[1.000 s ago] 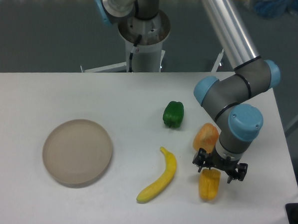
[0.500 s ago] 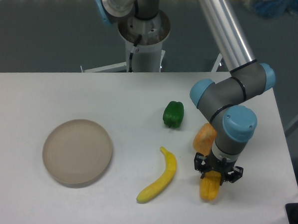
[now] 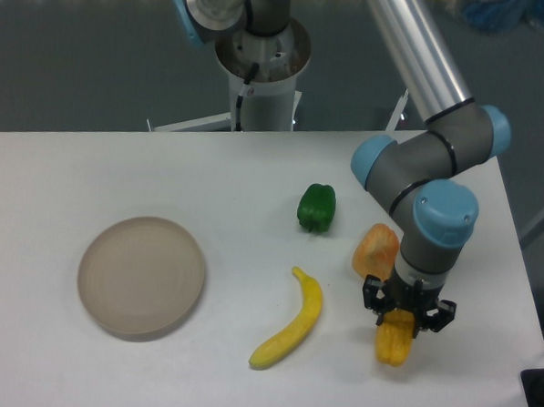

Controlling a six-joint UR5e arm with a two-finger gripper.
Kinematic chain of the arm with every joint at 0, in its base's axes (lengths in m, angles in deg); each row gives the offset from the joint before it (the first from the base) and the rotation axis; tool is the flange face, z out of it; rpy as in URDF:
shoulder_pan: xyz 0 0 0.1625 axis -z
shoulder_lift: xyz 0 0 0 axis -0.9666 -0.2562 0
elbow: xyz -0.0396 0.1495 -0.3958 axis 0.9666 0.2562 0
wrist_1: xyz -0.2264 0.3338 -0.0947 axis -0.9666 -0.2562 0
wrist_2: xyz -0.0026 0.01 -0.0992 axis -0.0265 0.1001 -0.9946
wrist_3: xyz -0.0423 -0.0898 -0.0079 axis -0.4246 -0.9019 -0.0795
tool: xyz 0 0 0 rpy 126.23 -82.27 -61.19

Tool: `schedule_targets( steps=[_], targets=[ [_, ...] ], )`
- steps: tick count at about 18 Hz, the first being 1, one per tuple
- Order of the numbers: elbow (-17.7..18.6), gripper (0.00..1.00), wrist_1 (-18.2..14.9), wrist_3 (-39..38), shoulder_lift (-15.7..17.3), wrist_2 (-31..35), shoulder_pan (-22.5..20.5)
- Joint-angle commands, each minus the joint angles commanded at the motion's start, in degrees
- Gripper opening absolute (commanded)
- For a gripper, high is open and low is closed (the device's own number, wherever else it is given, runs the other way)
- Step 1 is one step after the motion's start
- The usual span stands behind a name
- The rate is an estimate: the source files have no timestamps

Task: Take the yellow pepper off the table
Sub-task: 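Lift the held yellow pepper up off the table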

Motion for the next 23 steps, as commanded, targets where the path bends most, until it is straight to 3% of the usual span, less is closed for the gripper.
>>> schedule_targets(
  steps=[2, 4, 8, 23],
  targets=[
    [0.87, 0.4, -0.35, 3.08, 2.28, 0.0, -0.88],
    [1.58, 0.4, -3.68, 6.33, 5.45, 0.17, -0.71],
    [3.86, 0.4, -4.66, 8.54, 7.92, 1.31, -1.23],
    [2.99, 0.4, -3.96, 8.63, 7.75, 1.67, -1.5]
  ],
)
